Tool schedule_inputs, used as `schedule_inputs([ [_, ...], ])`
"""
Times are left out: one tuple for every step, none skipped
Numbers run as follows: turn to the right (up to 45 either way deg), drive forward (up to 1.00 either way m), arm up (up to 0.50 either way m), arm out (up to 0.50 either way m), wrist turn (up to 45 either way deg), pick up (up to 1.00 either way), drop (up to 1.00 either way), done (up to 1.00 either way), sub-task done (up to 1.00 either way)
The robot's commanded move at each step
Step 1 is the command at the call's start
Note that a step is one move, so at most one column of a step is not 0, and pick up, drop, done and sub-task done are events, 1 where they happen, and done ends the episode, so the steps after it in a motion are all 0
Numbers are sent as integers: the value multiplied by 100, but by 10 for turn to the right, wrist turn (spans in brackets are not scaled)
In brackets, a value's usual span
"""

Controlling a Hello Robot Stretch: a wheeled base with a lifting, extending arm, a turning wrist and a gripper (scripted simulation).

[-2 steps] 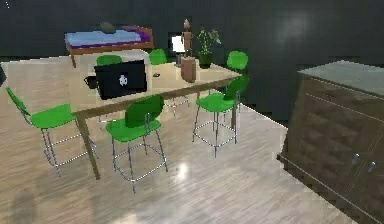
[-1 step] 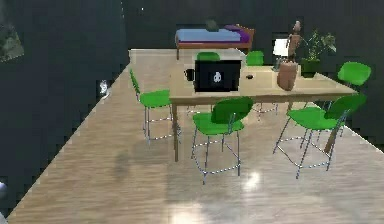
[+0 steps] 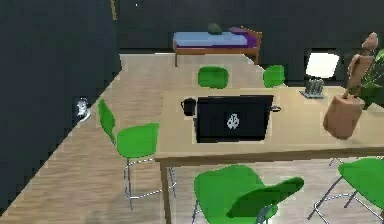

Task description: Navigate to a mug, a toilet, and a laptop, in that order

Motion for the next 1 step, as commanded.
schedule_inputs([
  [-450,0,0,0,0,0,0,0,0],
])
